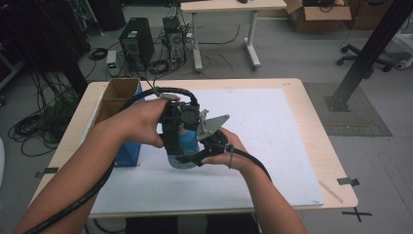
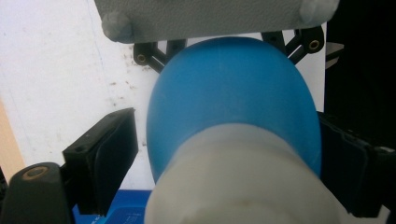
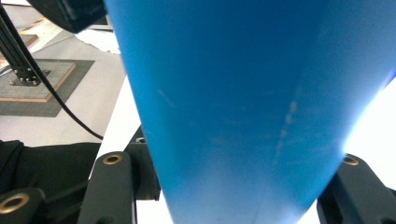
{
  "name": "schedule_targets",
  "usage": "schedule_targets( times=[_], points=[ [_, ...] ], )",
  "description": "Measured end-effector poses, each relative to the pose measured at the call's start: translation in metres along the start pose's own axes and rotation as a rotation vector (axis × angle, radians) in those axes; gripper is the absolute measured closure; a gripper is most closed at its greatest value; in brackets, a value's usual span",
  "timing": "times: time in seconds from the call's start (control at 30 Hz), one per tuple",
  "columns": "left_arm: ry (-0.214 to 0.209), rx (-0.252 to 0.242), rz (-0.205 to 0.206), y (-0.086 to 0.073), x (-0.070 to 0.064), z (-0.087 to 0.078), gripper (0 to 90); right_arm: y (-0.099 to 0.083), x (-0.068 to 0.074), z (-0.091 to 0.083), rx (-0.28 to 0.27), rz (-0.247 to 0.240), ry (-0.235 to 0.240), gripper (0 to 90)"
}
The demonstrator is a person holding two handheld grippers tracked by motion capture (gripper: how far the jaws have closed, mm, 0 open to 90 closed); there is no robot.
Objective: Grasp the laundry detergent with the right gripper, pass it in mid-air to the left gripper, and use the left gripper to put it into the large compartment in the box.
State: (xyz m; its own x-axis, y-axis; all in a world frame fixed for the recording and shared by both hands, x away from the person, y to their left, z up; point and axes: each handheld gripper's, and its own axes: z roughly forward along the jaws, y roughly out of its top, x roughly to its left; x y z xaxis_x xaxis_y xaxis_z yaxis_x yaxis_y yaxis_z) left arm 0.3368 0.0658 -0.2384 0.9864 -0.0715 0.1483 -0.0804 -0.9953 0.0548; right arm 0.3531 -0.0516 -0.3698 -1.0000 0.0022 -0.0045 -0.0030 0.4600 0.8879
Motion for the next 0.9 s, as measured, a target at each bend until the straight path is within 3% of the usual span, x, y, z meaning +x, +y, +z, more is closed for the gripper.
schedule_targets(
  times=[0.9],
  points=[
    [0.031,0.018,0.013,0.0008,-0.0016,0.001,23.9,0.0024,-0.0002,0.0013,0.001,-0.002,-0.01,43.7]
  ],
)
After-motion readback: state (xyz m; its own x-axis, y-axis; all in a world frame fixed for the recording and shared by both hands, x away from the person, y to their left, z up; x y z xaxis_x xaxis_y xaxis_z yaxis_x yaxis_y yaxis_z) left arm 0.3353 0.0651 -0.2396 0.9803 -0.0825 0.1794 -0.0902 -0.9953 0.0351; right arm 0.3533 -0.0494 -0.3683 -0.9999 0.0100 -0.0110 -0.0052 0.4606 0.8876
